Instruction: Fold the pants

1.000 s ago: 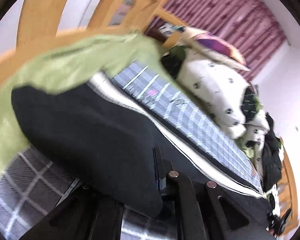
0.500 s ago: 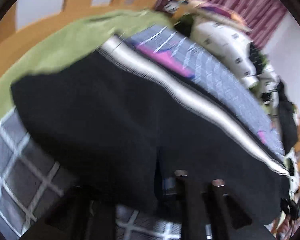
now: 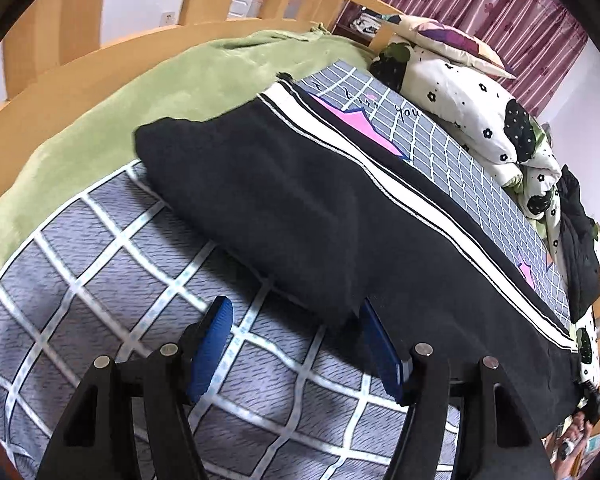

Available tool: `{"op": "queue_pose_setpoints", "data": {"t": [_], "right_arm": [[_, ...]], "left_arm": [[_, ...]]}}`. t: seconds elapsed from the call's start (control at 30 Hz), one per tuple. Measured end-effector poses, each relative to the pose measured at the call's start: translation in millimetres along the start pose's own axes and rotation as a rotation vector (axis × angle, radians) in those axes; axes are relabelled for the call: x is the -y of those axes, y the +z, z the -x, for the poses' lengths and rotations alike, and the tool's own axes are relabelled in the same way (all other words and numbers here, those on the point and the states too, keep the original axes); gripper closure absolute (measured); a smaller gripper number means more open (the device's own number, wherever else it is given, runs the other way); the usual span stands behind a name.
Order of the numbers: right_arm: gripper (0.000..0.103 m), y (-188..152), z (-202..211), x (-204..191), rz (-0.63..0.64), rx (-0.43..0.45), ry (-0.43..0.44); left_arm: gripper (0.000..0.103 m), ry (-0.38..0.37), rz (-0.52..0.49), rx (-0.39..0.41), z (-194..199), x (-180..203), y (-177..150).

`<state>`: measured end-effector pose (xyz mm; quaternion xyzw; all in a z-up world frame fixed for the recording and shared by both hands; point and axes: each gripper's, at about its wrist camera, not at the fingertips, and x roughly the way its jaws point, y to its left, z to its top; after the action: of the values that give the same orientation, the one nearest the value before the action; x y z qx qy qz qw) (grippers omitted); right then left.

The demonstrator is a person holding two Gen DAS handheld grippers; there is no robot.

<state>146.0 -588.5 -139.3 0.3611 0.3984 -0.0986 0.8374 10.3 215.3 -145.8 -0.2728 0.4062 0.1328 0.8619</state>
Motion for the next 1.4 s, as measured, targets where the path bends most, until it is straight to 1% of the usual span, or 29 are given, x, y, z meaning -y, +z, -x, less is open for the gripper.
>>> {"op": "queue_pose_setpoints", "data": {"t": [0.03,0.1,0.13,0.17,0.2,0.27,0.33,0.4,0.5,0.53,0.57,0.6,0.63,0.7,0.73,0.77,0.8,0.83,0.87,0.9,0.93,0.97,1.0,1.03,1.07,1.13,1.27,1.33,1.4], "right_arm": [[0.065,10,6,-8,0.064,0.03,-0.001],[0.065,24,23,-18,0.142,0.093,0.069],[0.065,28,30,-24,0.182,0.116,0.062],[0.063,29,31,-27,0.209,0.122,0.034],[0.056,28,28,-29,0.237,0.117,0.003],[0.049,21,15,-27,0.303,0.059,-0.097],[0.048,12,8,-12,0.321,-0.019,-0.18],[0.045,3,21,7,0.299,-0.026,-0.161],[0.045,-8,49,19,0.309,-0.011,-0.185],[0.045,-11,54,18,0.316,-0.008,-0.189],[0.045,-14,62,15,0.327,-0.001,-0.202],[0.045,-16,69,12,0.339,0.006,-0.215],[0.045,-19,75,5,0.354,0.017,-0.235],[0.045,-22,86,-9,0.387,0.042,-0.267],[0.045,-22,89,-19,0.405,0.052,-0.277],[0.045,-24,93,-29,0.421,0.062,-0.281],[0.045,-25,95,-37,0.434,0.067,-0.281],[0.045,-25,96,-47,0.449,0.073,-0.282],[0.045,-25,95,-57,0.465,0.074,-0.279],[0.045,-26,90,-67,0.48,0.074,-0.272],[0.045,-28,87,-79,0.498,0.072,-0.263],[0.045,-29,83,-87,0.51,0.068,-0.254],[0.045,-32,79,-97,0.527,0.06,-0.242],[0.045,-34,73,-110,0.554,0.048,-0.224],[0.045,-36,67,-121,0.579,0.04,-0.212],[0.045,-44,51,-145,0.658,0.02,-0.189],[0.045,-60,13,-187,0.805,-0.004,-0.163],[0.045,-66,-6,-205,0.851,-0.028,-0.141],[0.045,-73,-25,-225,0.905,-0.048,-0.11]], "left_arm": [[0.039,0.002,0.0,0.011,3,-3,-1],[0.039,0.021,-0.005,0.038,7,-6,0],[0.039,0.028,-0.003,0.052,8,-9,1],[0.039,0.026,0.006,0.06,8,-13,2],[0.039,0.019,0.018,0.06,7,-16,4],[0.039,-0.001,0.067,0.043,-2,-27,12],[0.039,-0.025,0.112,0.031,-13,-35,20],[0.039,-0.041,0.133,0.034,-25,-38,30],[0.042,-0.032,0.154,0.011,-43,-39,47],[0.061,-0.035,0.172,0.03,-45,-40,52],[0.09,-0.015,0.179,0.037,-47,-41,57],[0.093,0.006,0.166,0.043,-48,-42,64],[0.094,-0.022,0.161,0.078,-42,-42,70],[0.094,-0.077,0.121,0.16,-22,-37,75],[0.094,-0.074,0.04,0.203,-11,-27,77],[0.093,-0.051,0.002,0.21,-9,-22,77],[0.093,-0.017,-0.024,0.196,-11,-19,76],[0.09,0.02,-0.025,0.154,-19,-21,74],[0.087,0.032,-0.015,0.103,-28,-26,73],[0.085,0.045,0.005,0.03,-40,-34,71],[0.079,0.047,0.033,-0.032,-47,-43,70],[0.077,0.011,0.059,-0.037,-45,-52,68],[0.074,-0.016,0.078,-0.023,-38,-59,67],[0.063,0.004,0.083,-0.008,-27,-63,65],[0.056,0.022,0.065,0.0,-19,-63,64],[0.052,0.026,-0.009,0.009,-2,-59,57],[0.052,0.043,-0.129,0.048,26,-44,48],[0.052,0.047,-0.202,0.068,34,-29,53],[0.052,0.066,-0.262,0.084,31,-9,68]]}}
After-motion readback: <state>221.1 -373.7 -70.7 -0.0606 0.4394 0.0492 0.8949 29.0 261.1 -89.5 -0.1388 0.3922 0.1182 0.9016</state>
